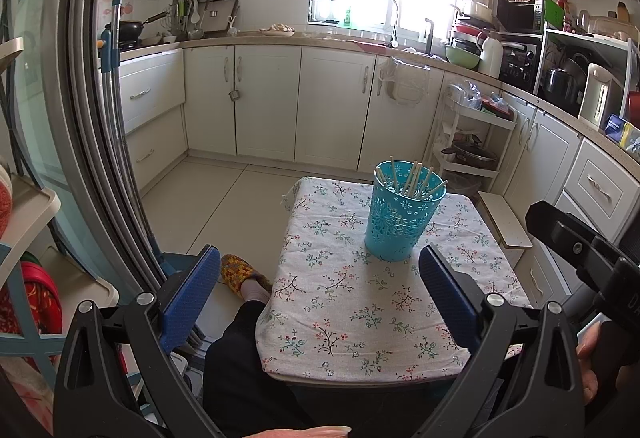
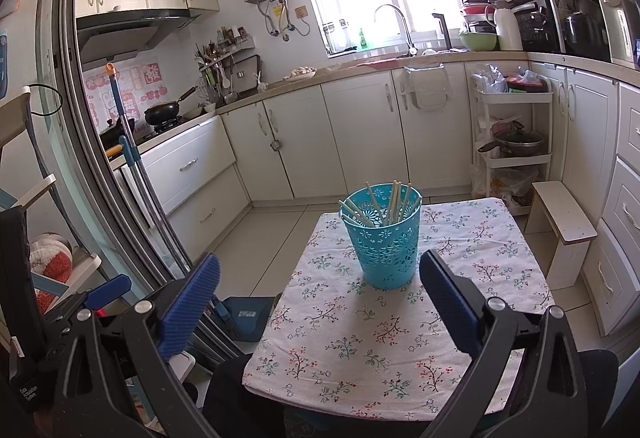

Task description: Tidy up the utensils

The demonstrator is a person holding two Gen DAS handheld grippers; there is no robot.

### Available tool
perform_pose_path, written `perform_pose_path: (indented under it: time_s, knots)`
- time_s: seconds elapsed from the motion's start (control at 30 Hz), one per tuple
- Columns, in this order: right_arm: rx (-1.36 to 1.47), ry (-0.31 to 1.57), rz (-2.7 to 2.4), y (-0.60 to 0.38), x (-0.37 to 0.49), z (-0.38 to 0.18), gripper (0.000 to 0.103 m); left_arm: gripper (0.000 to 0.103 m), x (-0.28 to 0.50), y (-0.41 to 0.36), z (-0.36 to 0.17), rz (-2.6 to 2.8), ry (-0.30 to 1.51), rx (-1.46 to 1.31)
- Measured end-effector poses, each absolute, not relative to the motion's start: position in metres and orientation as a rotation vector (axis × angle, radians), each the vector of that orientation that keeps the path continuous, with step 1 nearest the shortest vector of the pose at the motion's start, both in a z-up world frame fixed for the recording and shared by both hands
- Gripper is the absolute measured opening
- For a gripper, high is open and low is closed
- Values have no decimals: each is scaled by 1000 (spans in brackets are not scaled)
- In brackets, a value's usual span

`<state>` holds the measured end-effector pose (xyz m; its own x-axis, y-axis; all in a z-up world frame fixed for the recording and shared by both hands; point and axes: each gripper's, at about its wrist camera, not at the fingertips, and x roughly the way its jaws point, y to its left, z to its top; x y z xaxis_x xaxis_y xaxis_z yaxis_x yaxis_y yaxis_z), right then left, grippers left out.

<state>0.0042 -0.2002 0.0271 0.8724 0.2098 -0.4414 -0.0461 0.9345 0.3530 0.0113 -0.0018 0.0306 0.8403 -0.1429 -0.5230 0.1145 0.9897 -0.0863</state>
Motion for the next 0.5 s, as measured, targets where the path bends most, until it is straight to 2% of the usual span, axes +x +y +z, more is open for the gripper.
perform_pose_path:
  time_s: [0.5]
  knots:
    - [340,494,136,-200,4,27,96,95,12,-1,30,-137,558,-54]
